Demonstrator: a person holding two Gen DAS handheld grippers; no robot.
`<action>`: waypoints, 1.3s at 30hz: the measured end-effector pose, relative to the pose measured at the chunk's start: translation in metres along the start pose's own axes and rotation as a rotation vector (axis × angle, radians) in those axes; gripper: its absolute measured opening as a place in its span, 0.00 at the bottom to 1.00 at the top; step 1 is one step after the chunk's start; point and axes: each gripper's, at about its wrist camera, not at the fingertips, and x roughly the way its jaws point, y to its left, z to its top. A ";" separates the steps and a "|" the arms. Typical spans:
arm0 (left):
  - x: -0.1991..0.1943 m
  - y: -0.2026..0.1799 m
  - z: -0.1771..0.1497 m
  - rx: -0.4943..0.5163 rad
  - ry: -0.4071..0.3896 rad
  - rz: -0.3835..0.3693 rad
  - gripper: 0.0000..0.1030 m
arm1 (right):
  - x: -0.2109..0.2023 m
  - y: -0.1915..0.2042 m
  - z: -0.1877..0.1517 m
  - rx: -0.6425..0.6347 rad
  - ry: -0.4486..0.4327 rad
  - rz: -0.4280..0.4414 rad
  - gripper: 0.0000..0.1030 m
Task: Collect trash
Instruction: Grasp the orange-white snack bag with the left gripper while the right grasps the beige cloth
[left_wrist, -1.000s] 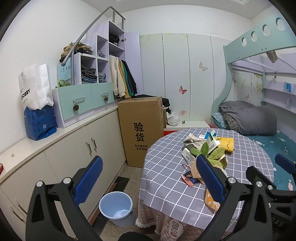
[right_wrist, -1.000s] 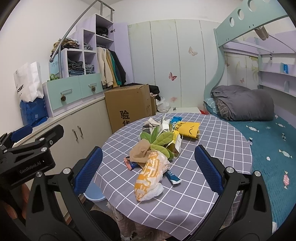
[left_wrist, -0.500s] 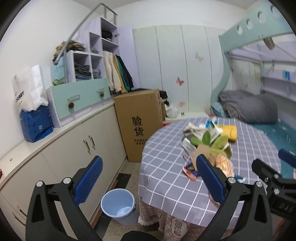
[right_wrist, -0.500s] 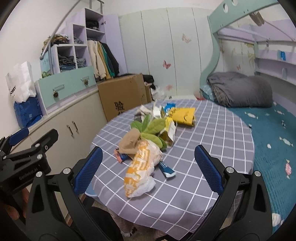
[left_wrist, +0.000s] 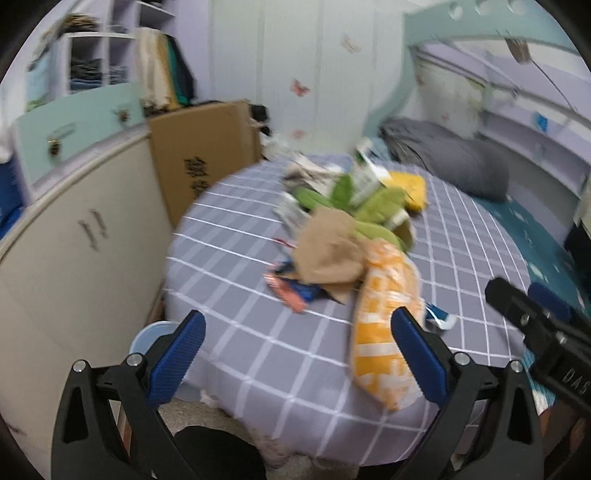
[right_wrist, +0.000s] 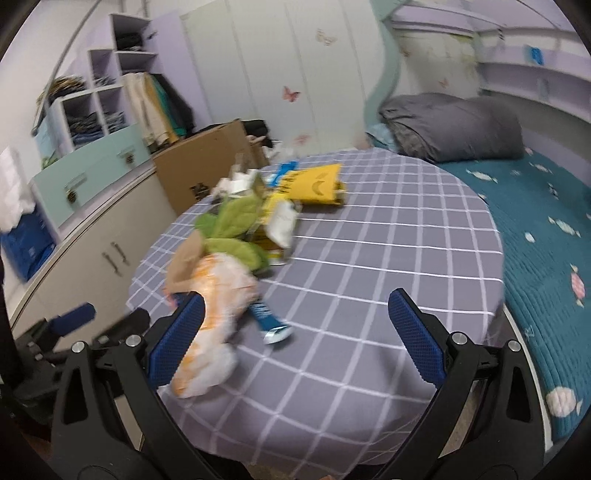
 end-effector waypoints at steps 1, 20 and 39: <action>0.005 -0.005 0.000 0.008 0.012 -0.014 0.95 | 0.002 -0.006 0.001 0.010 0.004 -0.007 0.94; 0.017 0.009 0.013 -0.102 0.005 -0.149 0.32 | 0.039 -0.016 0.008 0.023 0.099 0.097 0.94; 0.001 0.117 0.010 -0.279 -0.068 0.054 0.32 | 0.107 0.100 0.016 -0.192 0.219 0.172 0.60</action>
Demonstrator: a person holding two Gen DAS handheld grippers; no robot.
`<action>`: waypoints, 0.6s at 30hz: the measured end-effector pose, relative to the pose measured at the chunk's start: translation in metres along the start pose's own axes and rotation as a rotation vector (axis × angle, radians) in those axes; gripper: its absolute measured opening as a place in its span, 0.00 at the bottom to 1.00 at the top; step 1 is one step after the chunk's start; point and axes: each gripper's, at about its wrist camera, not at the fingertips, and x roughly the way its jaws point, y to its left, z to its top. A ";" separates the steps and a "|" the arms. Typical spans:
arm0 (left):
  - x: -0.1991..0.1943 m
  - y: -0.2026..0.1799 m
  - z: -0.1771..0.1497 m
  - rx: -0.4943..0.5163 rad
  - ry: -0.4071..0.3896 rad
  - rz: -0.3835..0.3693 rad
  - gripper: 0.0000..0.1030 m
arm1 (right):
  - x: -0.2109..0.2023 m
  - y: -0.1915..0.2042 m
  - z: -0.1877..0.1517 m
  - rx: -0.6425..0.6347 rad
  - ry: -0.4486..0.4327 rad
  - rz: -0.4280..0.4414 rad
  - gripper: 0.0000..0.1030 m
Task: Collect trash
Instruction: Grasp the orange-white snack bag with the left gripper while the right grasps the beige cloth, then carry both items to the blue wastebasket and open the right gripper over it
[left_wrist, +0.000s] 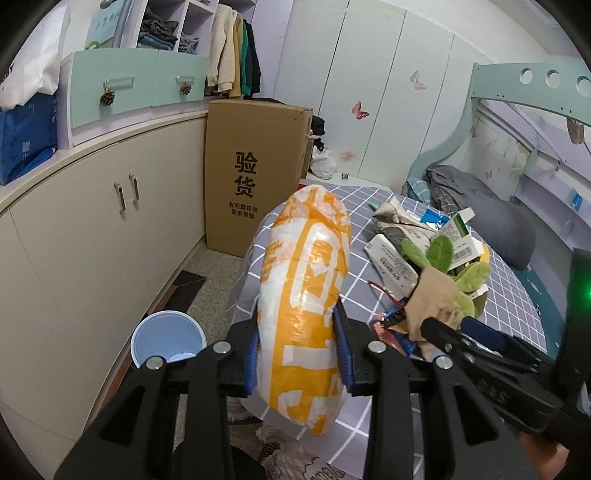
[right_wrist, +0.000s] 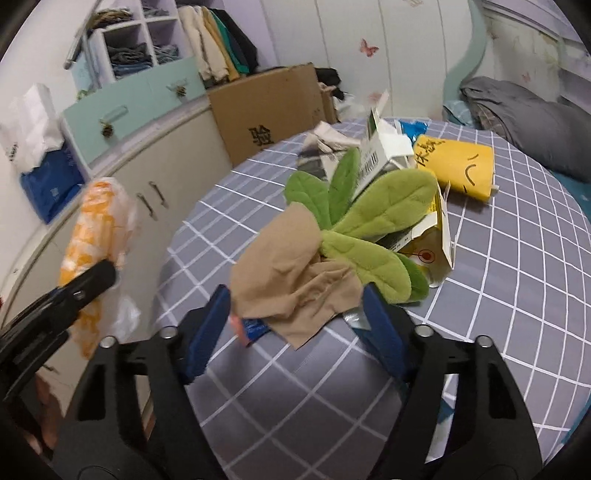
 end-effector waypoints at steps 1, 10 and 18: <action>0.000 0.002 -0.001 -0.002 0.002 -0.002 0.32 | 0.006 -0.003 0.002 0.013 0.014 0.003 0.46; 0.011 0.012 0.003 -0.025 0.014 -0.054 0.32 | -0.020 0.002 0.006 0.029 -0.085 0.020 0.08; 0.017 0.028 0.013 -0.057 0.024 -0.110 0.32 | -0.065 0.022 0.033 -0.001 -0.236 0.046 0.08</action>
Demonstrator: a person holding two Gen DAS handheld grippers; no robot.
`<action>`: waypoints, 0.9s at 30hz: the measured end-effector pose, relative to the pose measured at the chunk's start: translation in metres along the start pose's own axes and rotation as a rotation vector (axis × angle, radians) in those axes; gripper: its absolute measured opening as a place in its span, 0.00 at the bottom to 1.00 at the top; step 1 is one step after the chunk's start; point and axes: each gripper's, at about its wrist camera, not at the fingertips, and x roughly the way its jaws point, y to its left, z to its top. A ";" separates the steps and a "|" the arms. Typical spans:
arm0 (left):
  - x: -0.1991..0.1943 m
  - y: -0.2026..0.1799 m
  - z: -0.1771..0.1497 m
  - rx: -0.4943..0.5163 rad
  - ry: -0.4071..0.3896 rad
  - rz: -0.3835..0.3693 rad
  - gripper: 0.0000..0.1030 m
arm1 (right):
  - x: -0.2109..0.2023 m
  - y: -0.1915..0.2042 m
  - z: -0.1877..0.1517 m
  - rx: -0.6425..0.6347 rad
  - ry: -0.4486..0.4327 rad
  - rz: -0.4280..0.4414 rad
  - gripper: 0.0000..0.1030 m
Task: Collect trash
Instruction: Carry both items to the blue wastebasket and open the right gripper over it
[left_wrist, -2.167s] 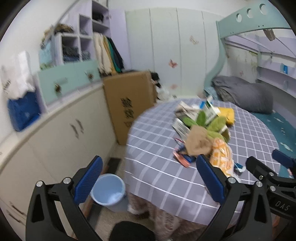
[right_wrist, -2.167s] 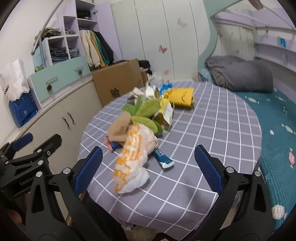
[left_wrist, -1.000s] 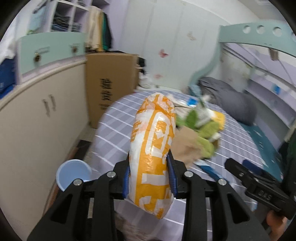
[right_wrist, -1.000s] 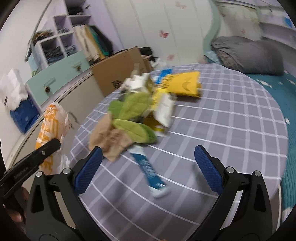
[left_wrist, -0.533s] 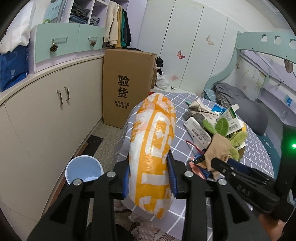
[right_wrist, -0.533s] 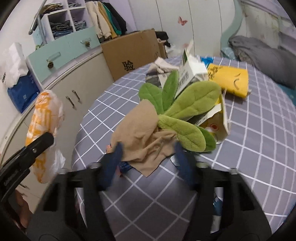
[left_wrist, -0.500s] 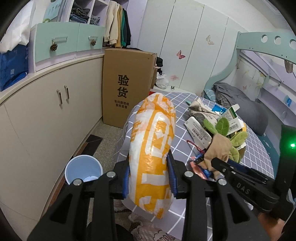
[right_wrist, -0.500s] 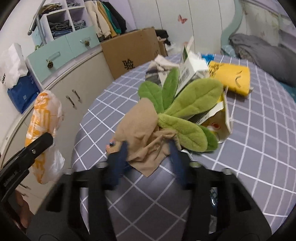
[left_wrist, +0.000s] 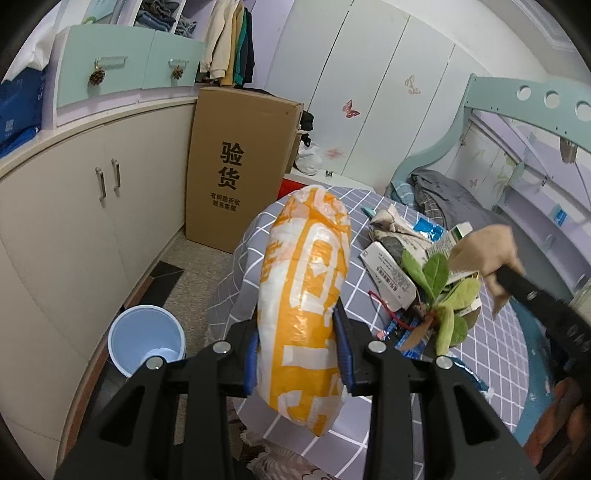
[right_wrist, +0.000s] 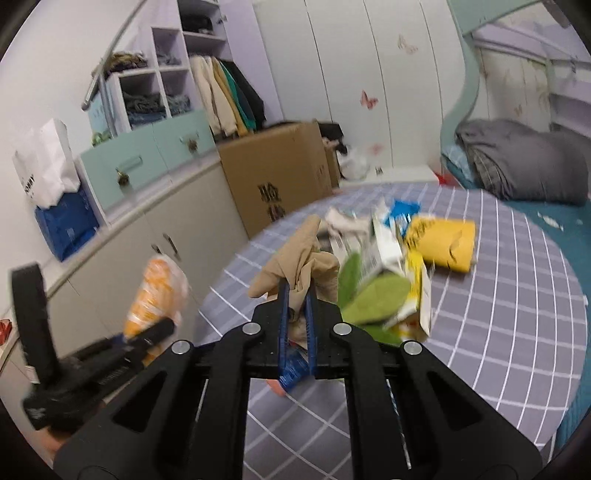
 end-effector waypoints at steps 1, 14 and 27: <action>0.000 0.003 0.002 -0.005 -0.002 -0.001 0.32 | -0.001 0.003 0.003 0.001 -0.007 0.018 0.08; 0.006 0.127 0.008 -0.137 0.011 0.192 0.32 | 0.105 0.145 -0.015 -0.168 0.223 0.308 0.08; 0.077 0.302 0.005 -0.305 0.152 0.482 0.32 | 0.301 0.261 -0.087 -0.271 0.470 0.362 0.27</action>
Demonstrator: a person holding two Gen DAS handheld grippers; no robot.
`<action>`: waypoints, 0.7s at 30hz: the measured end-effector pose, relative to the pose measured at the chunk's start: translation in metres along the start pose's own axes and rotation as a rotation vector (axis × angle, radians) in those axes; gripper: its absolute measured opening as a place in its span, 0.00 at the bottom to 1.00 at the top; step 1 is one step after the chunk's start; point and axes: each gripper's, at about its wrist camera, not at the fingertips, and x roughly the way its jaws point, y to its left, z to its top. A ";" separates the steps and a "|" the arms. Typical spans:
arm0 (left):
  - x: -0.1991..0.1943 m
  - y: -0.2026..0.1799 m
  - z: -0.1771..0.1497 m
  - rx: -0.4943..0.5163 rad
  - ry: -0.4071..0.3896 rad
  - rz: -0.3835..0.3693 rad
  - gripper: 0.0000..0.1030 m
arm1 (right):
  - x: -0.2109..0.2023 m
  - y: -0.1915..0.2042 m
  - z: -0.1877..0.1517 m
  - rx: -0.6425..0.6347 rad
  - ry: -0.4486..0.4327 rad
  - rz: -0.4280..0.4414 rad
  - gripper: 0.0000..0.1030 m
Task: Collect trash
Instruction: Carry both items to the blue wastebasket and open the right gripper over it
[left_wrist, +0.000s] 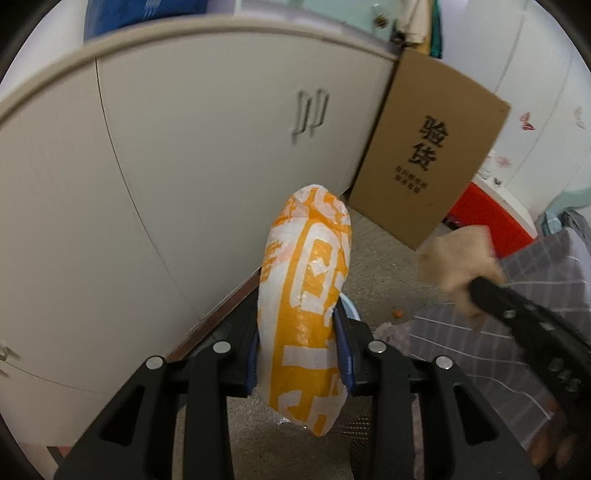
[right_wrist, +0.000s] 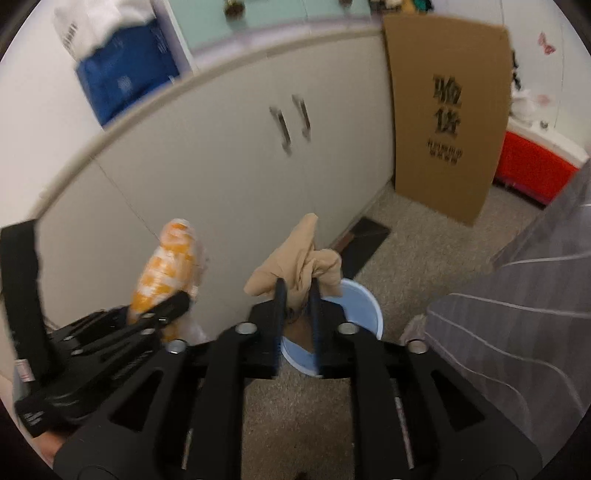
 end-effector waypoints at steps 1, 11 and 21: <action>0.008 0.002 0.002 0.001 0.018 0.005 0.32 | 0.014 -0.002 0.000 0.009 0.023 0.001 0.52; 0.050 -0.002 -0.001 -0.003 0.106 -0.032 0.33 | 0.038 -0.010 -0.018 0.025 0.051 -0.107 0.64; 0.066 -0.016 0.002 0.035 0.119 -0.056 0.33 | 0.029 -0.023 -0.016 0.032 -0.025 -0.246 0.67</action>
